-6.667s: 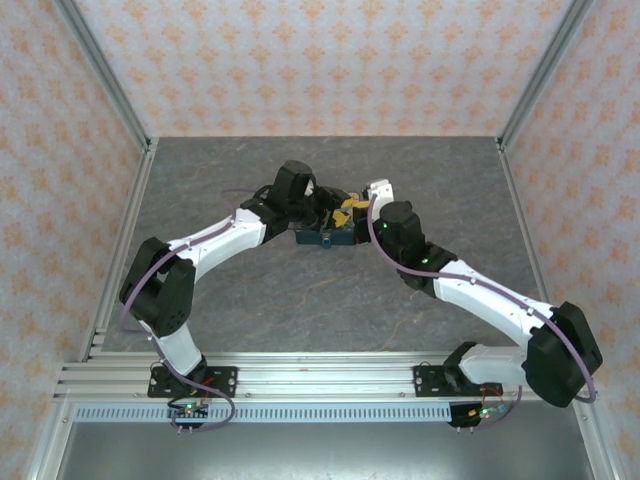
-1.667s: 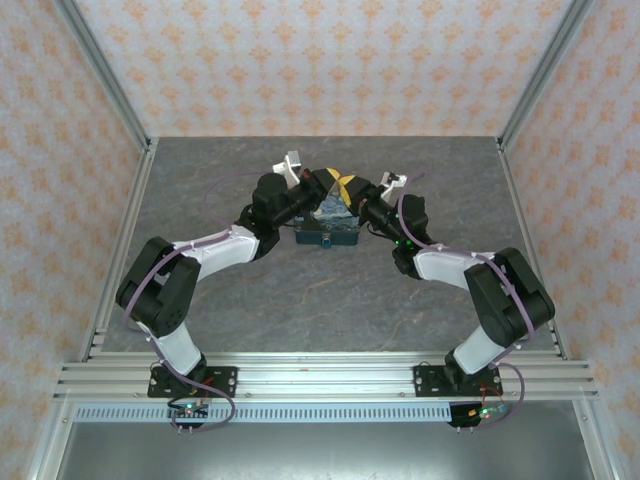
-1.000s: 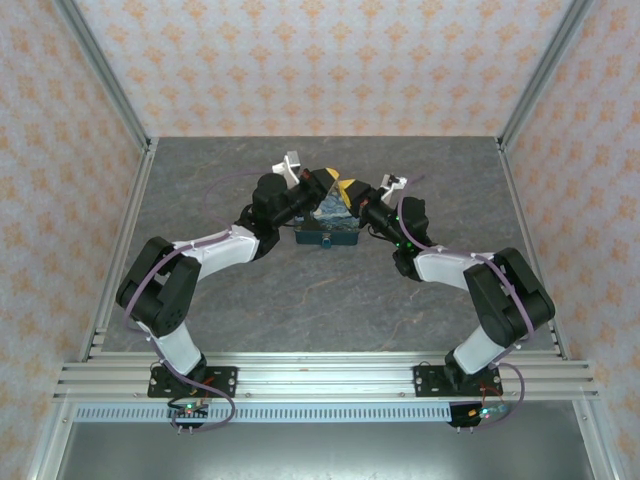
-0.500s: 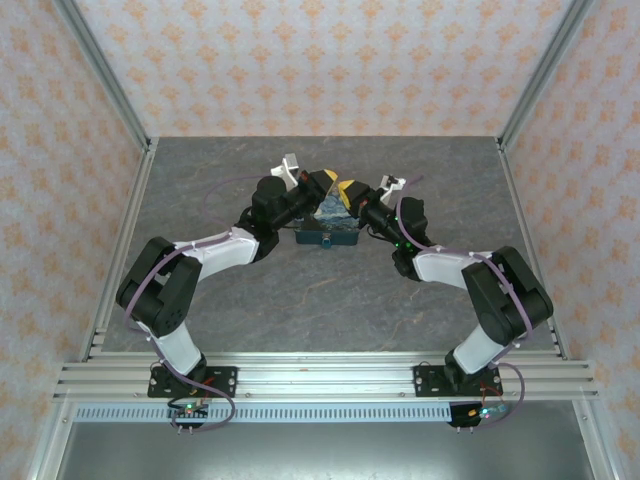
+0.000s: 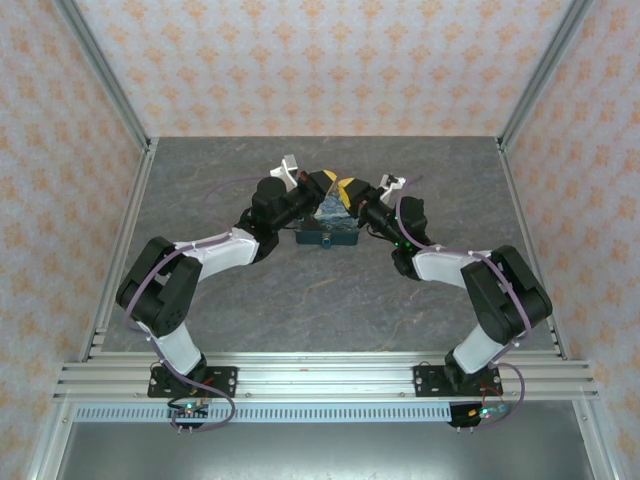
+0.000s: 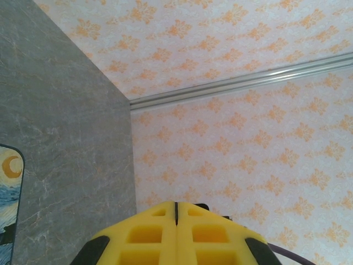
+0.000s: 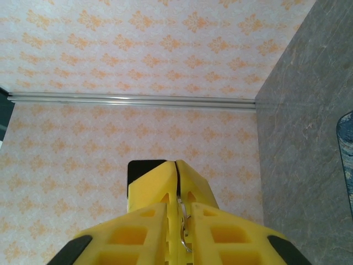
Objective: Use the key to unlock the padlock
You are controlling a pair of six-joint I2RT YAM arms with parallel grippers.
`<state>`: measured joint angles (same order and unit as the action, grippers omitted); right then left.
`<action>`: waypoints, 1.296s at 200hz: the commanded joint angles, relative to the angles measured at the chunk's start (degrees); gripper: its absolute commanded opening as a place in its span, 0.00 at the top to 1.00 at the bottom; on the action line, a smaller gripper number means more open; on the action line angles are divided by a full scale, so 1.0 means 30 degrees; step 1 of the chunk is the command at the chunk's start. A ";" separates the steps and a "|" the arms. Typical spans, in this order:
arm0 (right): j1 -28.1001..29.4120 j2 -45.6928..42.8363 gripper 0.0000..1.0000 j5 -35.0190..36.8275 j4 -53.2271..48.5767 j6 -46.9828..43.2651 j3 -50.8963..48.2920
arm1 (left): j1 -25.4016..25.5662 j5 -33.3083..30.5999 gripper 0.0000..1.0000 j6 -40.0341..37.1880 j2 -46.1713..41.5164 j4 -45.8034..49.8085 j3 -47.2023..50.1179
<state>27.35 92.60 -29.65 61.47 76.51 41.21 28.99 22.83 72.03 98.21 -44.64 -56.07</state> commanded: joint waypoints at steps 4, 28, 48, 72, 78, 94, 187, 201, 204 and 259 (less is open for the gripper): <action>0.0021 0.0287 0.82 -0.0081 0.1513 0.0058 0.0823 | 0.0326 -0.0114 1.00 -0.0067 0.0128 -0.0273 0.0265; 0.0030 0.0368 0.83 -0.0194 0.1504 0.0128 0.0911 | 0.0355 -0.0170 1.00 -0.0089 0.0133 -0.0227 0.0278; 0.0023 0.0442 0.82 -0.0385 0.1516 0.0117 0.0999 | 0.0359 -0.0168 1.00 -0.0074 0.0148 -0.0207 0.0248; 0.0023 0.0546 0.84 -0.0430 0.1560 0.0139 0.0945 | 0.0385 -0.0112 1.00 -0.0090 0.0177 -0.0223 0.0219; 0.0031 0.0569 0.85 -0.0430 0.1592 0.0160 0.0948 | 0.0385 -0.0135 1.00 -0.0075 0.0185 -0.0222 0.0230; 0.0022 0.0601 0.86 -0.0459 0.1690 0.0155 0.0912 | 0.0392 -0.0068 1.00 -0.0074 0.0232 -0.0217 0.0184; -0.0115 0.0659 1.00 -0.0574 0.1832 -0.0180 0.0629 | 0.0420 0.0112 1.00 0.0392 0.0400 -0.0328 0.0246; -0.0186 0.0550 1.00 -0.0576 0.1811 -0.0323 0.0405 | 0.0425 0.0234 1.00 0.0435 0.0430 -0.0210 0.0099; -0.0187 0.0553 1.00 -0.0602 0.1831 -0.0350 0.0346 | 0.0415 0.0241 1.00 0.0436 0.0441 -0.0141 0.0089; -0.0356 -0.0042 1.00 -0.0882 0.1706 -0.1115 -0.0484 | 0.0385 0.0250 0.95 0.0393 0.0288 0.0662 -0.0221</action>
<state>26.81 94.45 -31.18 62.89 75.57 41.06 29.28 22.15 73.10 98.56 -44.10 -56.07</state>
